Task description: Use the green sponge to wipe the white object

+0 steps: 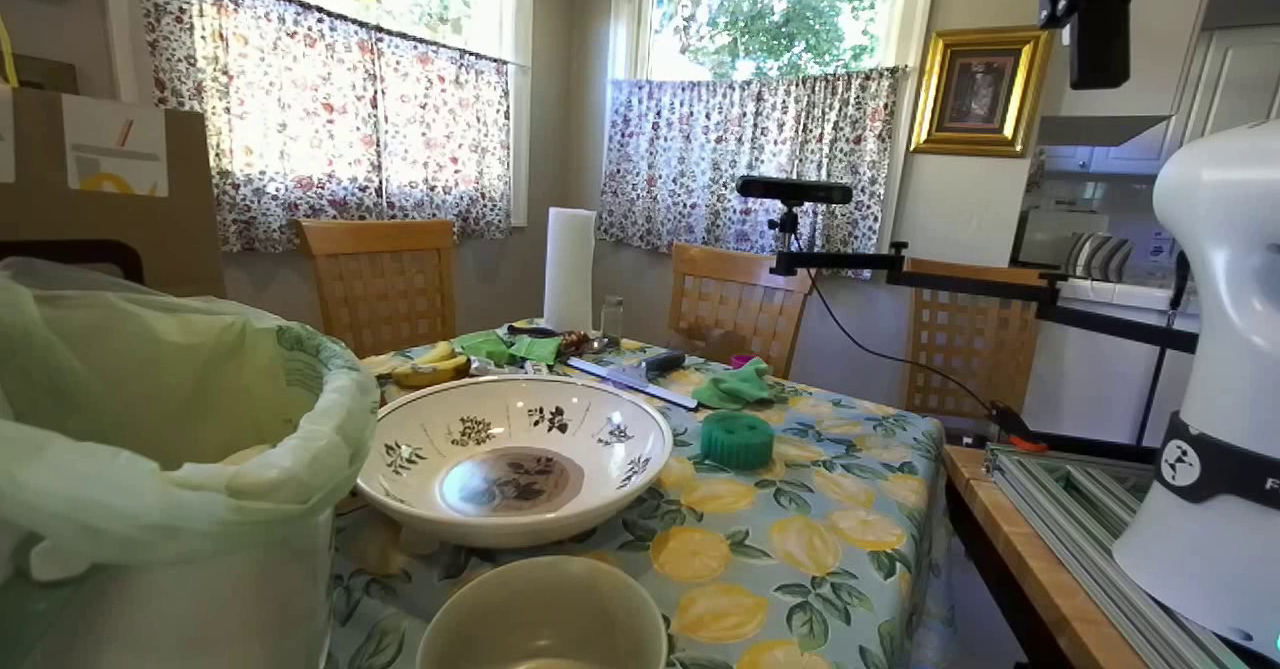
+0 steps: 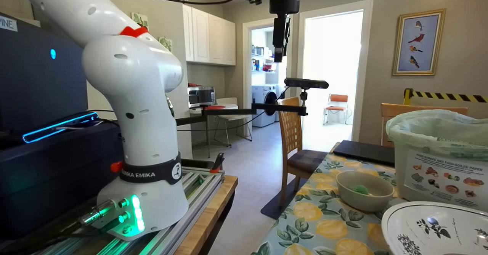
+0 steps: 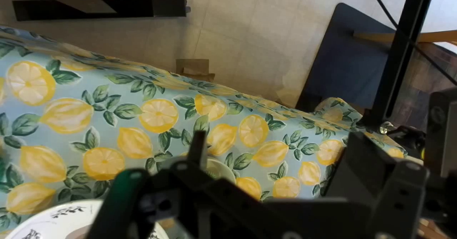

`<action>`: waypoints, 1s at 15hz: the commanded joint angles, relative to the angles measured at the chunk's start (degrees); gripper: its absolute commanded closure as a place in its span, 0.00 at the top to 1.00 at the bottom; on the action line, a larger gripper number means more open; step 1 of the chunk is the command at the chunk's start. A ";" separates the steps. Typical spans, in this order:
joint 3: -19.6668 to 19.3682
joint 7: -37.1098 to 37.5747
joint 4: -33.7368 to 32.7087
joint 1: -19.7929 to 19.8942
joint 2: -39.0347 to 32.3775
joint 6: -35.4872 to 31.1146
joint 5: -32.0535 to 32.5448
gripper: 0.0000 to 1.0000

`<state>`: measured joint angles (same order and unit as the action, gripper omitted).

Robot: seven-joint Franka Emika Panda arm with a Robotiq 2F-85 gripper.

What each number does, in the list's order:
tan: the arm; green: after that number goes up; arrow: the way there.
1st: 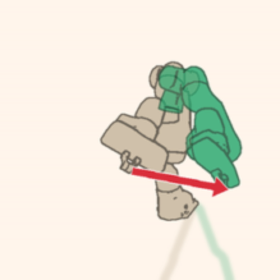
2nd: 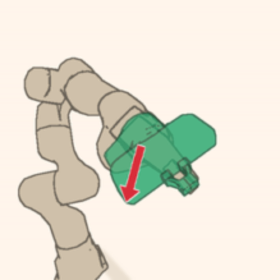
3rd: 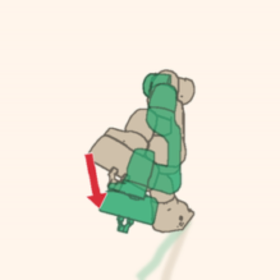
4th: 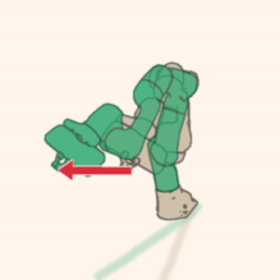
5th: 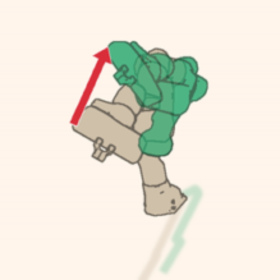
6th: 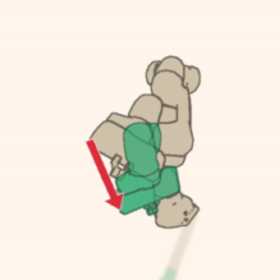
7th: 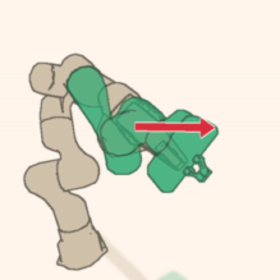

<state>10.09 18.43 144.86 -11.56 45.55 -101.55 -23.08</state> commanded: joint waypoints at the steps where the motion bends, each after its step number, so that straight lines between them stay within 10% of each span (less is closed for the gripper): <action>1: 0.95 -0.71 -0.19 1.38 0.12 0.49 -0.69 1.00; 15: -6.40 3.51 -2.19 12.30 -9.85 -14.99 -3.80 1.00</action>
<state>4.73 19.31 144.63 -1.37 39.25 -114.04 -25.44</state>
